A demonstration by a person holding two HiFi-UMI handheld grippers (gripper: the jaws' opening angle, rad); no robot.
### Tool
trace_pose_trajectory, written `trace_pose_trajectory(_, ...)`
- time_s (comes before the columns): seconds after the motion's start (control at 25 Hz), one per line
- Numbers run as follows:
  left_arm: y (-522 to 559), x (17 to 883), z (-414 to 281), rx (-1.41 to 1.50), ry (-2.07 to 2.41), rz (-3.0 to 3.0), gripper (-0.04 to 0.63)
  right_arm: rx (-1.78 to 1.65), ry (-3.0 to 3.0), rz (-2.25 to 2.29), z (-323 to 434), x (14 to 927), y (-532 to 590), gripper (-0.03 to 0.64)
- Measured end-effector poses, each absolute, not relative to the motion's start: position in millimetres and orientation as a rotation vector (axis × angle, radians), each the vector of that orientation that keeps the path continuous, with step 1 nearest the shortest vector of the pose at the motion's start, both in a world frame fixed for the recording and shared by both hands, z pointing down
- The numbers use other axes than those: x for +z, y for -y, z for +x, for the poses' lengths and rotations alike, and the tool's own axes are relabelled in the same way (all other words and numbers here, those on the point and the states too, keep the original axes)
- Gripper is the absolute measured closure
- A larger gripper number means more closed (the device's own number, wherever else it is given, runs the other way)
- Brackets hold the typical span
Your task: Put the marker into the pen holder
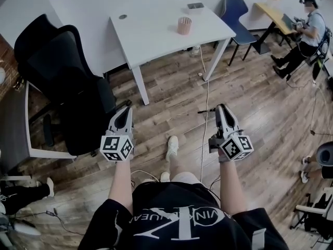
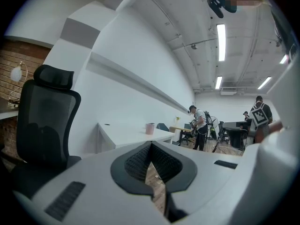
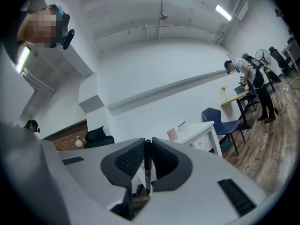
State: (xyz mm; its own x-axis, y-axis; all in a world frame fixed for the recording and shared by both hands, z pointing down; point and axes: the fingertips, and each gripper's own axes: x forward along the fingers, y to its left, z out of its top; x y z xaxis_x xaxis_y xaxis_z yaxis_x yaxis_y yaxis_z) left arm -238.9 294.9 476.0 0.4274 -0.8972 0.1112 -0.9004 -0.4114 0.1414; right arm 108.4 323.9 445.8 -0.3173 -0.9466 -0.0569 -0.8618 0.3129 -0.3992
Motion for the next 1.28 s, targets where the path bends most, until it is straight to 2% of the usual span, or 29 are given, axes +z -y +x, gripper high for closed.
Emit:
trace_pose_trajectory(0.36,-201.3,467.5,-248.7,0.013,1.65,2.478,0.581,-0.456,-2.283,-1.592,113.2,444.5,-221.6,0.56)
trace_pose_trajectory(0.68,-121.8,467.5,-228.8,0.028,1.635,2.47,0.581,-0.461,-2.319,-1.557,119.1,439.1,-134.4,0.56)
trace_pose_trajectory(1.28,-26.5,458.2,-186.7,0.029,1.624,2.511,0.581,-0.447,-2.351,-1.526,148.4,435.6,-48.6,0.56)
